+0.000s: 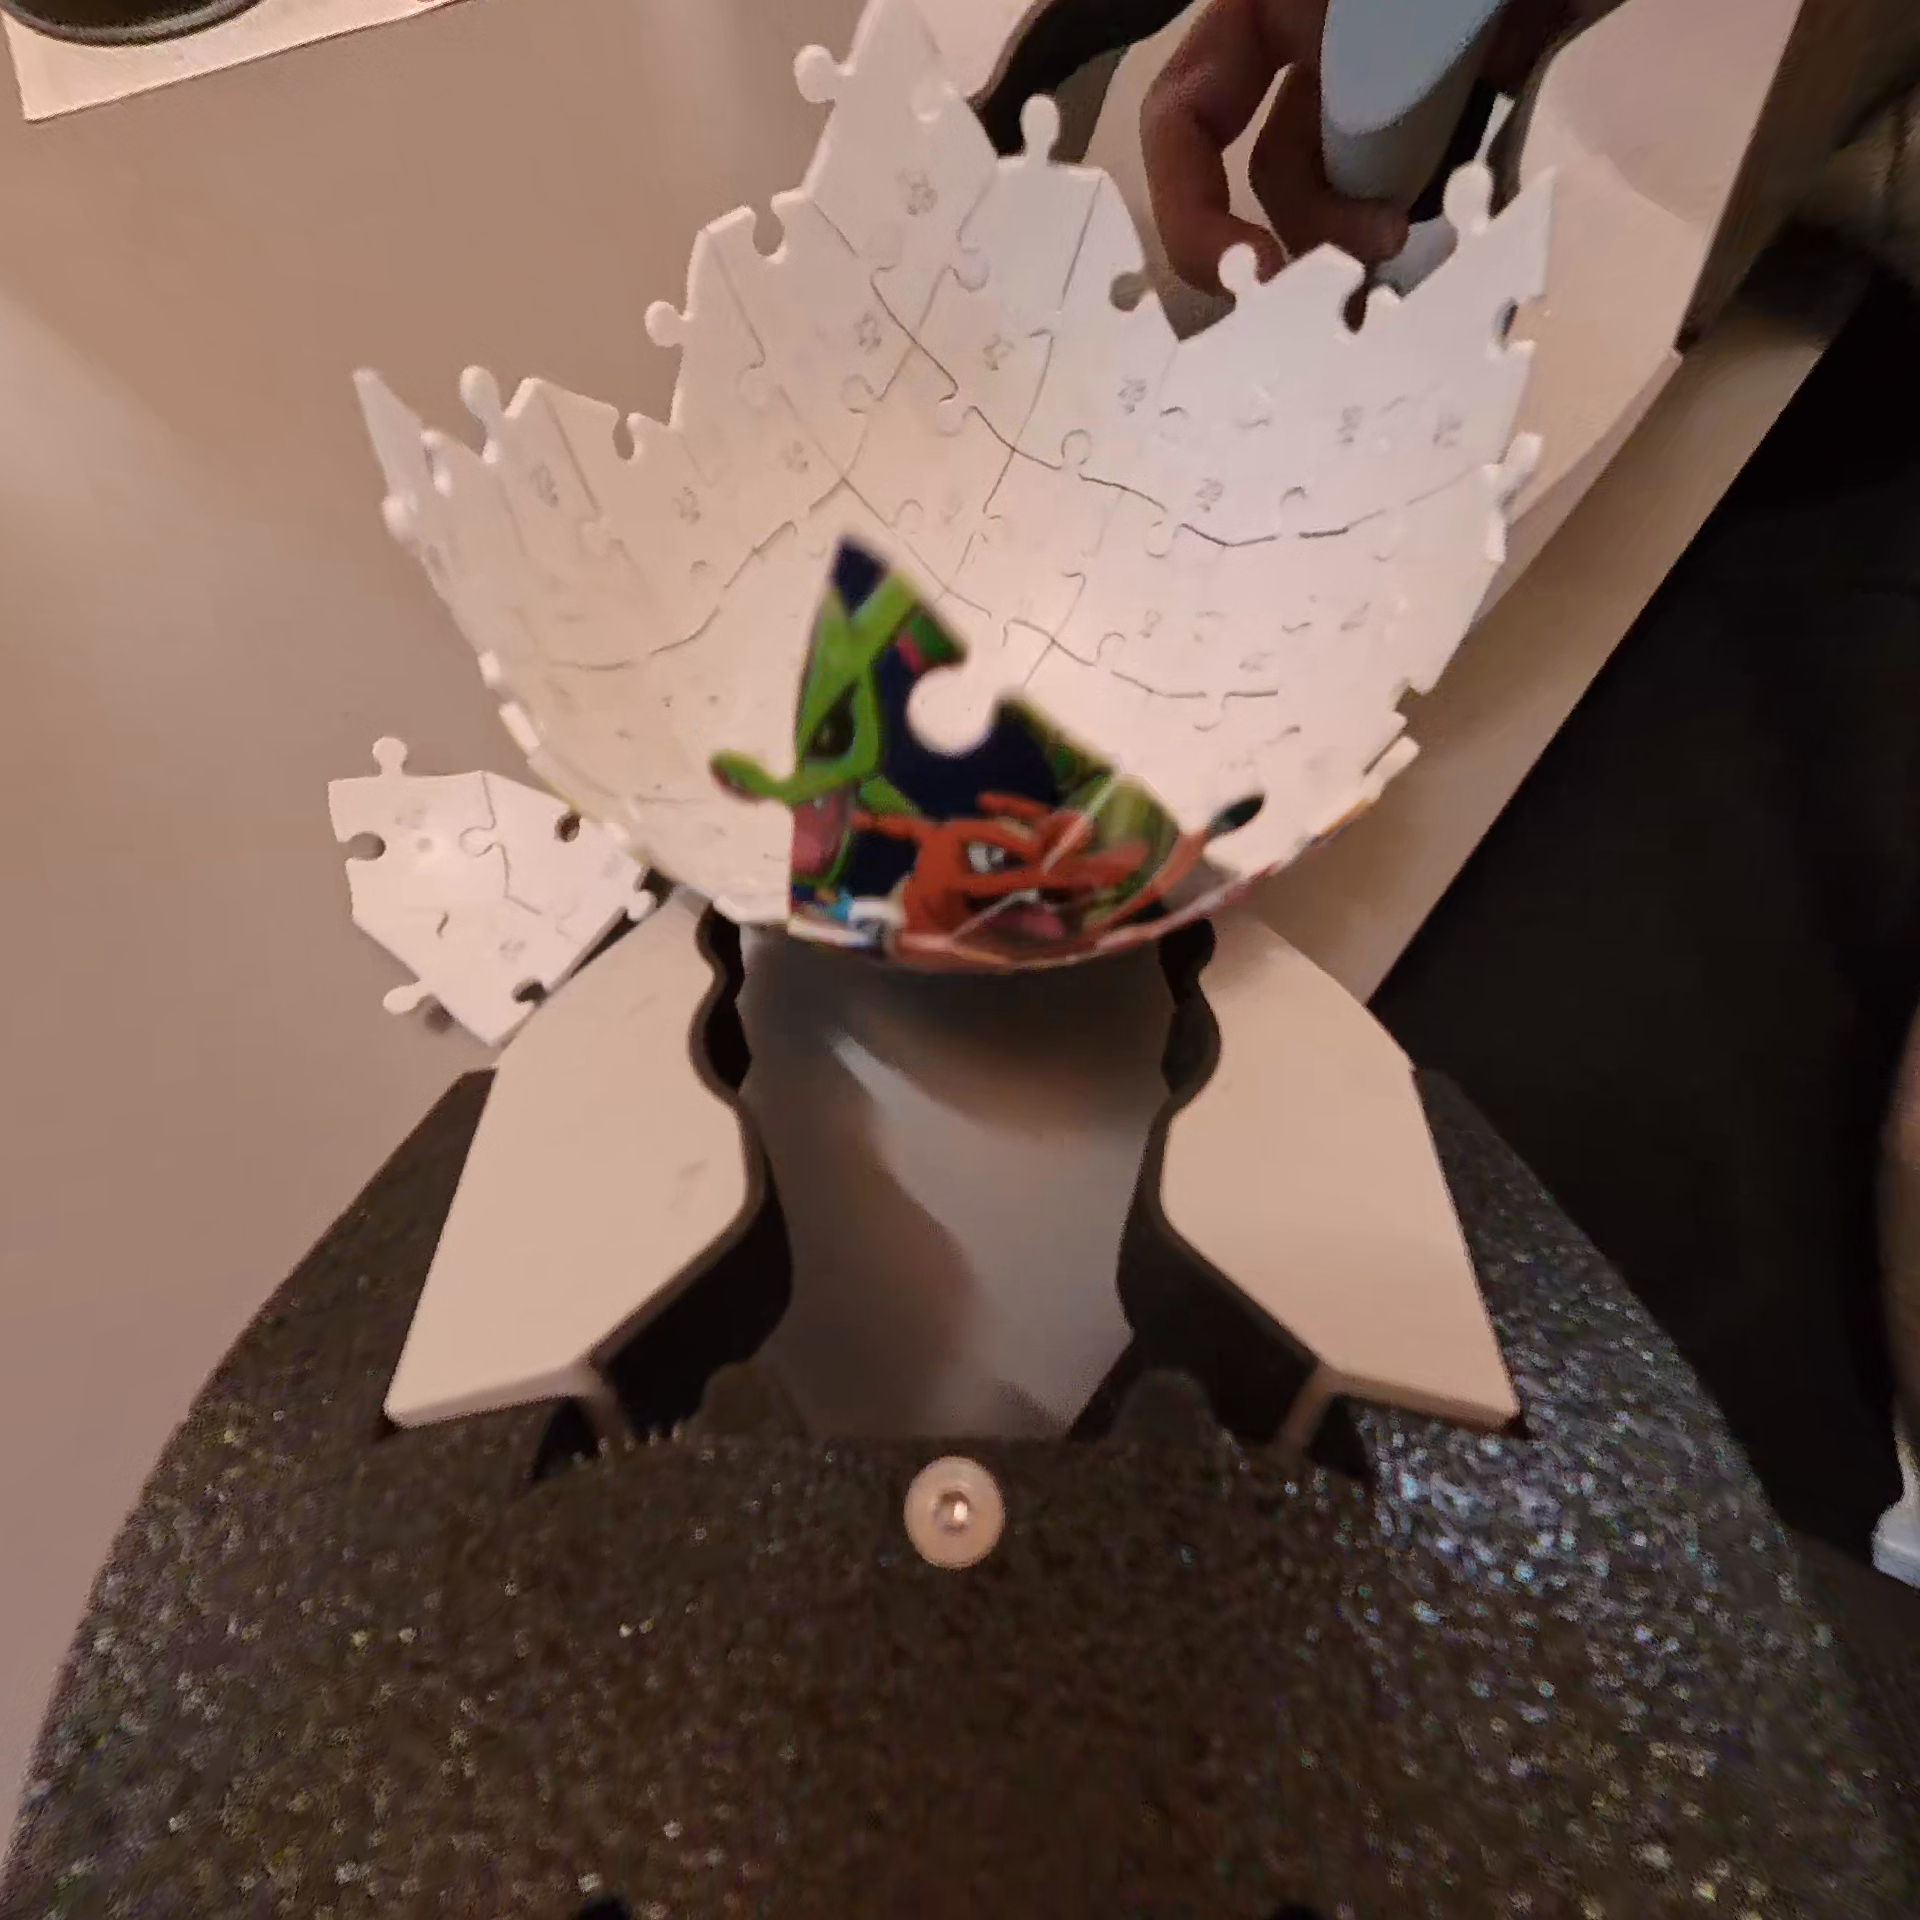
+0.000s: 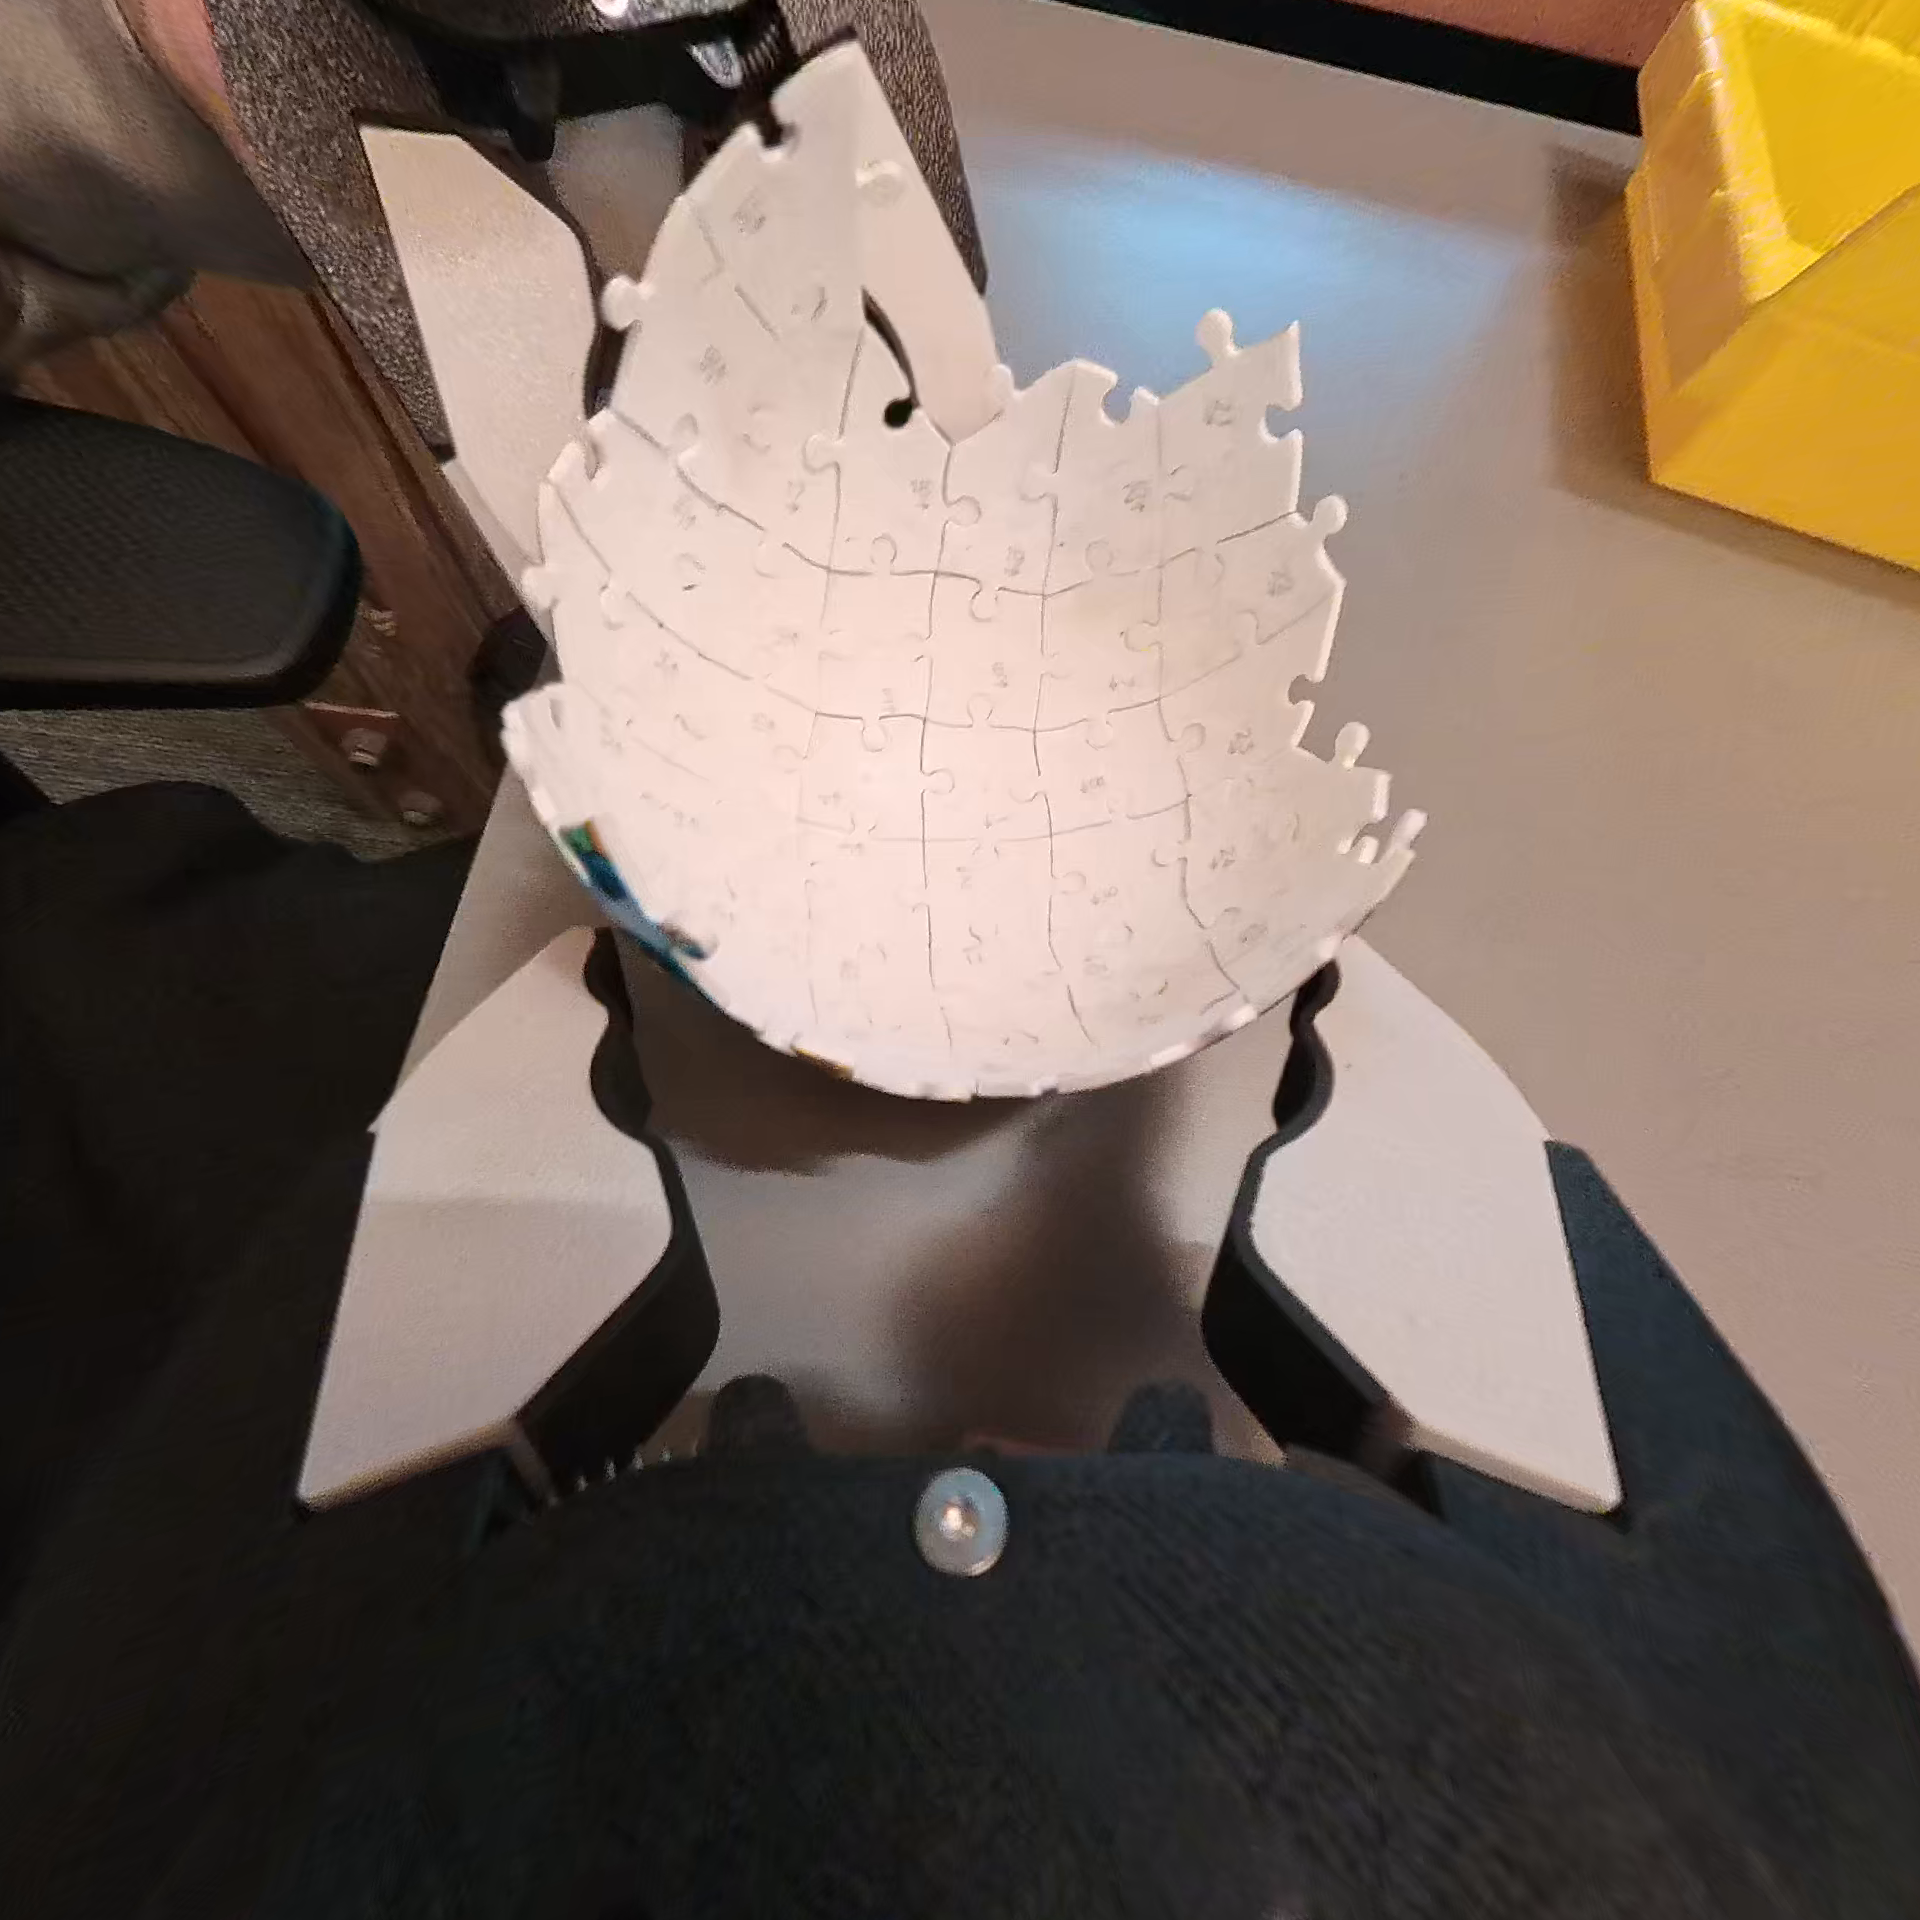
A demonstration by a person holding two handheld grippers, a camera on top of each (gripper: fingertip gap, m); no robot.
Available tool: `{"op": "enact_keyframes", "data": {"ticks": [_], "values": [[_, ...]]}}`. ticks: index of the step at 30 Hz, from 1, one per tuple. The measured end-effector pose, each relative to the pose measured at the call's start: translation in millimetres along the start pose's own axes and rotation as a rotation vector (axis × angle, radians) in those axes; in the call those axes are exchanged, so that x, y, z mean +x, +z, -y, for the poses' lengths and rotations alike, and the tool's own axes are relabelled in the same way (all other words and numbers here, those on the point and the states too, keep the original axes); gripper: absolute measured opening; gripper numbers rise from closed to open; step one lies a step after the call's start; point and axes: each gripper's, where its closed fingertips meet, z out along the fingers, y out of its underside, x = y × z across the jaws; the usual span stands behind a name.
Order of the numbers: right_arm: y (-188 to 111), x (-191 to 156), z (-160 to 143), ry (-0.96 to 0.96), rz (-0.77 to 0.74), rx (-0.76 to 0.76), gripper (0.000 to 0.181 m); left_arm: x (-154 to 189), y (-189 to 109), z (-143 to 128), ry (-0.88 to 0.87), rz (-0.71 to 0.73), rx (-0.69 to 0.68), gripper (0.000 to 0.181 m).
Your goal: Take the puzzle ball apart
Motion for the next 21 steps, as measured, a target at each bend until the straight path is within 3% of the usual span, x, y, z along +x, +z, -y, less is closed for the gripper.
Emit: {"op": "enact_keyframes", "data": {"ticks": [8, 21], "values": [[-22, 18, -11, -0.068, -0.098, 0.020, 0.116, -1, 24, 11, 0.070, -0.016, -0.089, 0.079], [-97, 64, -54, 0.017, -0.267, 0.060, 0.132, 14, 110, 80, 0.167, -0.185, -0.116, 0.080]]}}
